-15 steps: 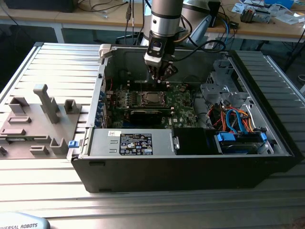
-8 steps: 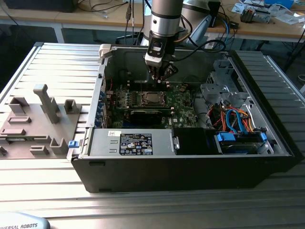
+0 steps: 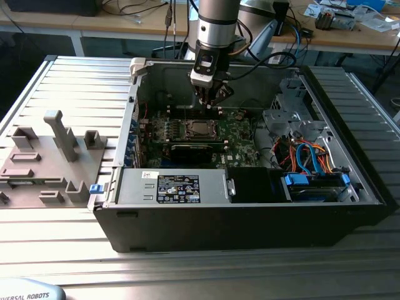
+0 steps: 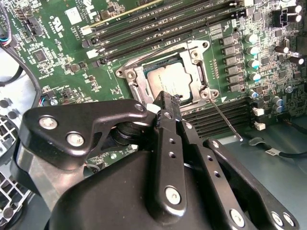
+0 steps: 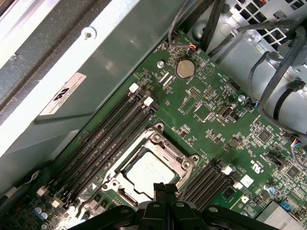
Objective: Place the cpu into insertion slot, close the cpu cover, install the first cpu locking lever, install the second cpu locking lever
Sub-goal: 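Install the first cpu locking lever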
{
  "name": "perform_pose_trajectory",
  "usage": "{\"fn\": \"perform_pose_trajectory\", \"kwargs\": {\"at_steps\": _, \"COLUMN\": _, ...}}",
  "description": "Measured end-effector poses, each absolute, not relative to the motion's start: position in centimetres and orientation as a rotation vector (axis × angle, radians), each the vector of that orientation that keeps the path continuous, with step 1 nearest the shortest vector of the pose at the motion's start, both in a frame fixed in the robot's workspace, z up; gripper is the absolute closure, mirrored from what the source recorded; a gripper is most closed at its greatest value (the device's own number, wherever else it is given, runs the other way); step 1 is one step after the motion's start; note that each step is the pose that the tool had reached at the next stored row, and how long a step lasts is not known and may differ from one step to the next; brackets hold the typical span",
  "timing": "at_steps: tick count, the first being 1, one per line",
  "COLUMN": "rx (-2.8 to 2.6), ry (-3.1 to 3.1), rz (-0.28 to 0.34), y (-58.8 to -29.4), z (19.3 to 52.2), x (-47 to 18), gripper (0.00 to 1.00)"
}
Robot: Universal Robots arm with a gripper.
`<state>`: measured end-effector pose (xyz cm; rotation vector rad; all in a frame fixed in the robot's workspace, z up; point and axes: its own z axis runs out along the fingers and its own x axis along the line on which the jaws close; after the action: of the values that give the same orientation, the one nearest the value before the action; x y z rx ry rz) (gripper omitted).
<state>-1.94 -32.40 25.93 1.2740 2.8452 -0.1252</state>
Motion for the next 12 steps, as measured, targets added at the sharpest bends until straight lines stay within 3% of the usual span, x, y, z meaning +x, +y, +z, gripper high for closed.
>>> {"fn": "perform_pose_trajectory", "kwargs": {"at_steps": 12, "rx": 1.26, "ry": 2.851, "rz": -0.125, "y": -32.4, "z": 25.93, "x": -1.94, "gripper": 0.89}}
